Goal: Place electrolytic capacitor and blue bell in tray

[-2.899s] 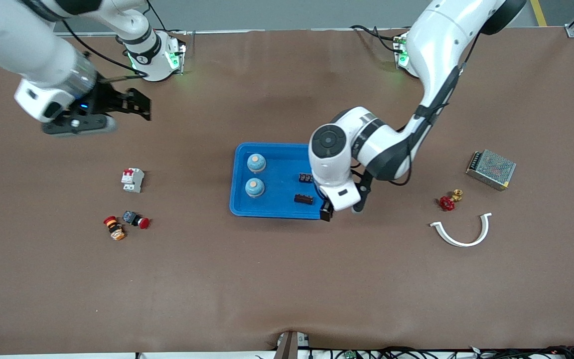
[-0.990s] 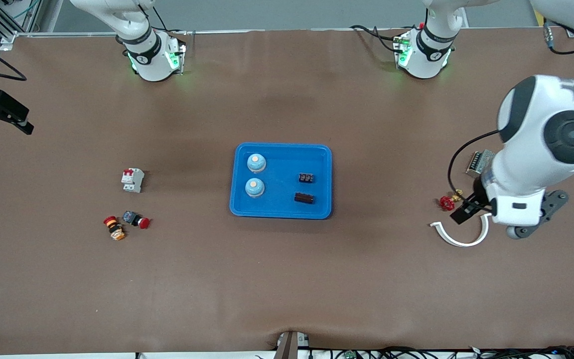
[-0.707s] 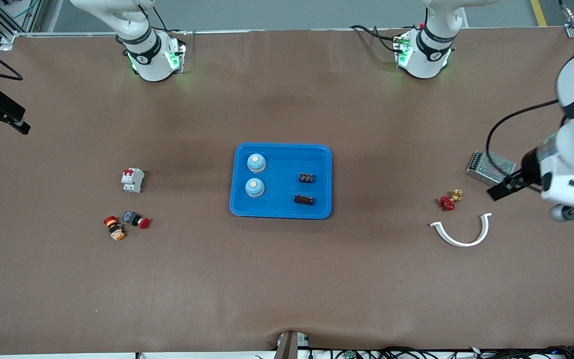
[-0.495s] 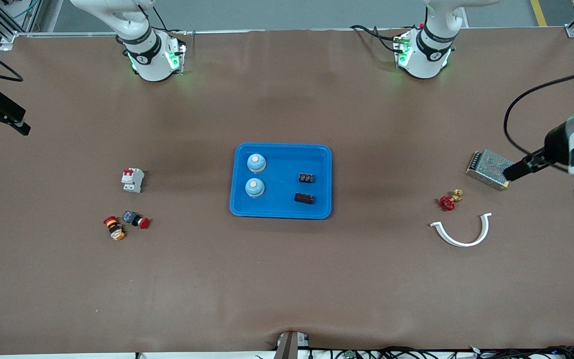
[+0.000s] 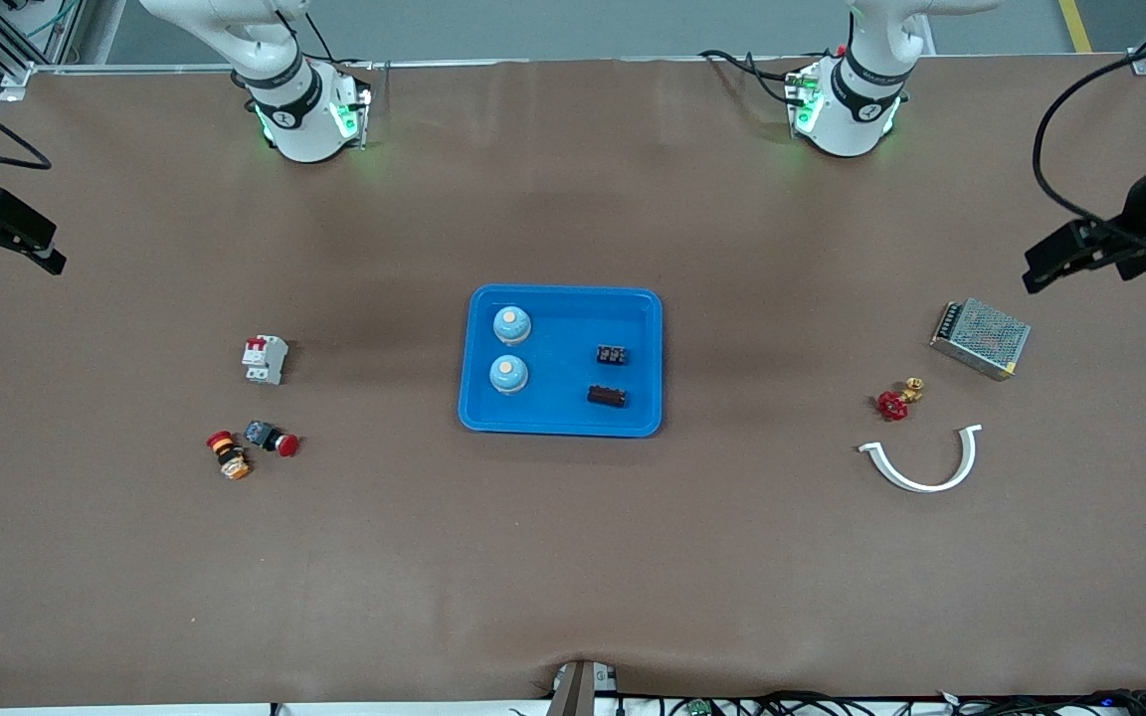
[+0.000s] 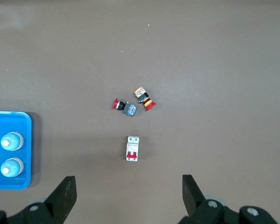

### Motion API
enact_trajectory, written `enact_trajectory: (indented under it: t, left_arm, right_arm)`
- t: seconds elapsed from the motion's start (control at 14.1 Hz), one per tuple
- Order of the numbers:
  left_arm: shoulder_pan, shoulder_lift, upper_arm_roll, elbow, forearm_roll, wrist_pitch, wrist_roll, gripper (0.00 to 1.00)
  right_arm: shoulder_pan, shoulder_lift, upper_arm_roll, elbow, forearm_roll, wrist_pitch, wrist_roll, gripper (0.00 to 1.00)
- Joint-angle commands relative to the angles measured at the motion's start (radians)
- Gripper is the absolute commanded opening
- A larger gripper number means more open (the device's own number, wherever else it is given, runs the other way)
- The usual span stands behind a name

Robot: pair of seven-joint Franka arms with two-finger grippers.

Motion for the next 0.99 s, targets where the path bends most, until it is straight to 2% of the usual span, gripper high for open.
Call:
enact_trajectory:
  t: [0.0,0.57,0.92]
  left_arm:
    - [-0.029,-0.028,0.010,-0.021,-0.028,-0.009,0.036,1.00]
    - [-0.033,-0.037,-0.013,-0.017,-0.026,-0.049,0.091,1.00]
    - [-0.032,-0.088,-0.002,-0.017,-0.038,-0.054,0.085,1.00]
  right_arm:
    - [-0.020,0.012,0.019,0.024,0.007,-0.007,0.015,1.00]
    - [-0.028,0.012,0.019,0.031,0.012,-0.008,0.015,1.00]
    - [-0.029,0.012,0.019,0.031,0.007,-0.005,-0.004,1.00]
